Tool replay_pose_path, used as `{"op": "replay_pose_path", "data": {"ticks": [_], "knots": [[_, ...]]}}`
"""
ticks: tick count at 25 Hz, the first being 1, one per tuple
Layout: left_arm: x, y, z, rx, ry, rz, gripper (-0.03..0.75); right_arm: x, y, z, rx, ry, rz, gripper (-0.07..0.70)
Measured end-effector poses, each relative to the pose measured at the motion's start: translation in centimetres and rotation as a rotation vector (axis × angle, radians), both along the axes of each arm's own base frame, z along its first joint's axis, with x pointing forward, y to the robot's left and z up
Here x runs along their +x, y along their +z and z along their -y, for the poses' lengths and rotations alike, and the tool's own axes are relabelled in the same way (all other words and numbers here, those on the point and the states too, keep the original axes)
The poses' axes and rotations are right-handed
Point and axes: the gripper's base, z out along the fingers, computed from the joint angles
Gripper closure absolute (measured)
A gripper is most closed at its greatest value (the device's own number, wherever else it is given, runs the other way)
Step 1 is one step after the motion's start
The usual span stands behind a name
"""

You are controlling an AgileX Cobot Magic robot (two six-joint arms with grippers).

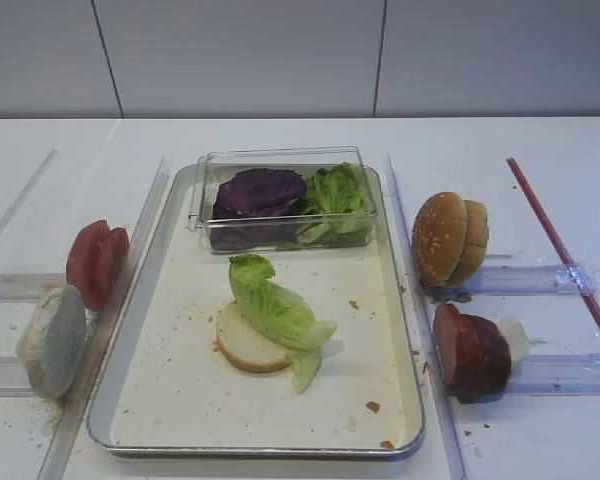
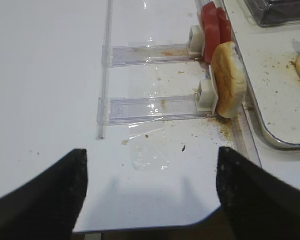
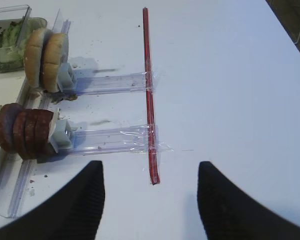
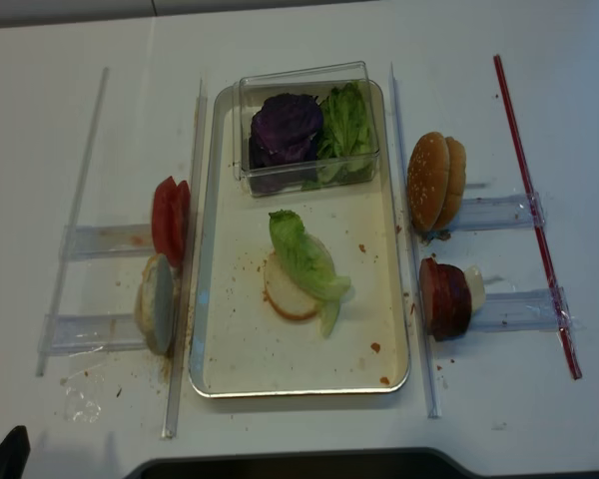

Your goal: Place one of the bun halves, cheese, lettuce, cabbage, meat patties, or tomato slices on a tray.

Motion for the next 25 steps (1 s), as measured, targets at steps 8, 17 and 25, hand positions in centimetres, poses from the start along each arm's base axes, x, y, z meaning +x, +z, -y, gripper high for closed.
{"op": "replay_pose_path", "data": {"ticks": [8,17,25], "knots": [[0.00,0.00,0.00,0.000,0.000,0.000,0.225,0.00,0.00,0.01,-0.001,-0.001,0.000,0.208],[0.00,0.00,0.00,0.000,0.000,0.000,0.225,0.00,0.00,0.01,-0.001,-0.001,0.000,0.208],[0.00,0.00,0.00,0.000,0.000,0.000,0.225,0.00,0.00,0.01,-0.001,-0.001,0.000,0.208]]}}
